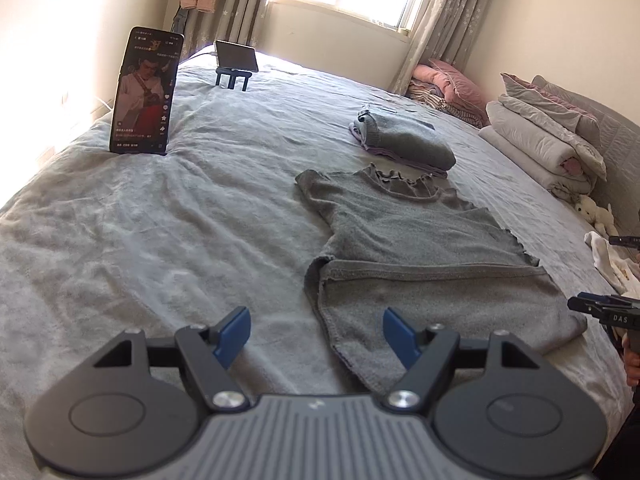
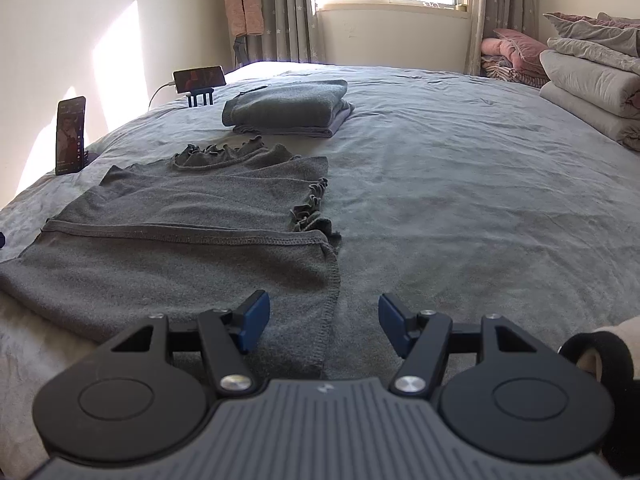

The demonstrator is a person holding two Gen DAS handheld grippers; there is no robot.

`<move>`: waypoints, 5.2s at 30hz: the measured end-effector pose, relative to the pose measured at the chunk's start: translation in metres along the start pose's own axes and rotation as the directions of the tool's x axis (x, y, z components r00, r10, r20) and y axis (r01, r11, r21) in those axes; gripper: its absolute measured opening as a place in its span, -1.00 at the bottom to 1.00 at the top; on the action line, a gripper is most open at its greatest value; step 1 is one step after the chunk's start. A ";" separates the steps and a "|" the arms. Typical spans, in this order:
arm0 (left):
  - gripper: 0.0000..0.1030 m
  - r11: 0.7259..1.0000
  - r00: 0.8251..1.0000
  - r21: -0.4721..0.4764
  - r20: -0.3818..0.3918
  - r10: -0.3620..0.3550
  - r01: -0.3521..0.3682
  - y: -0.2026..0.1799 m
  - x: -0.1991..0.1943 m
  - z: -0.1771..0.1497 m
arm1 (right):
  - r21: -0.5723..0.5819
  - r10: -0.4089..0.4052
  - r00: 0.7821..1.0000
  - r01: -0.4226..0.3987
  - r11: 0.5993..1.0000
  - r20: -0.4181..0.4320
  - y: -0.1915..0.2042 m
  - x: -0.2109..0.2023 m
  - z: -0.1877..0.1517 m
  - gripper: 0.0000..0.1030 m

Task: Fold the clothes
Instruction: 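Move both open grippers to the side edge of the folded sweater, then grasp the sweater side edge with both grippers and fold it across the body, then open both grippers and release the folded side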

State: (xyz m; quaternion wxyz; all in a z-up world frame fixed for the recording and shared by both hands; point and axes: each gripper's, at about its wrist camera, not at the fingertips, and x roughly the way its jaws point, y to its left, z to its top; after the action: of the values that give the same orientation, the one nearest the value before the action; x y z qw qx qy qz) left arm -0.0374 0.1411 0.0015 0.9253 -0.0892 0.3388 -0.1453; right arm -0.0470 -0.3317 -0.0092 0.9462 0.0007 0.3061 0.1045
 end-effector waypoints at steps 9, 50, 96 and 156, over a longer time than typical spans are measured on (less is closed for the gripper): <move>0.42 0.997 0.991 -0.010 -0.116 -0.072 0.072 -0.013 -0.013 -0.008 | -0.059 0.061 0.997 -0.064 0.996 -0.056 0.012 -0.023 -0.005 0.25; -0.90 0.703 0.914 -0.609 0.095 -0.395 0.367 0.027 0.012 0.012 | 0.614 0.234 0.970 -0.221 0.757 0.061 -0.053 -0.019 0.038 -0.80; 0.39 0.973 0.990 -0.191 0.091 -0.112 0.128 0.047 0.156 0.106 | 0.289 0.149 0.983 -0.173 0.942 0.105 -0.056 0.143 0.095 -0.05; 0.00 0.998 1.000 -0.056 0.002 0.014 -0.014 0.003 0.132 0.085 | -0.025 -0.023 0.996 0.025 0.999 0.091 0.049 0.161 0.087 -0.14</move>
State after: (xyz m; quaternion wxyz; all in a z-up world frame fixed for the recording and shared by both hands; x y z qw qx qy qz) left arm 0.1147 0.1061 -0.0141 0.9238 -0.1129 0.3422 -0.1291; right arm 0.1209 -0.2468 -0.0282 0.9603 -0.0106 0.2614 0.0970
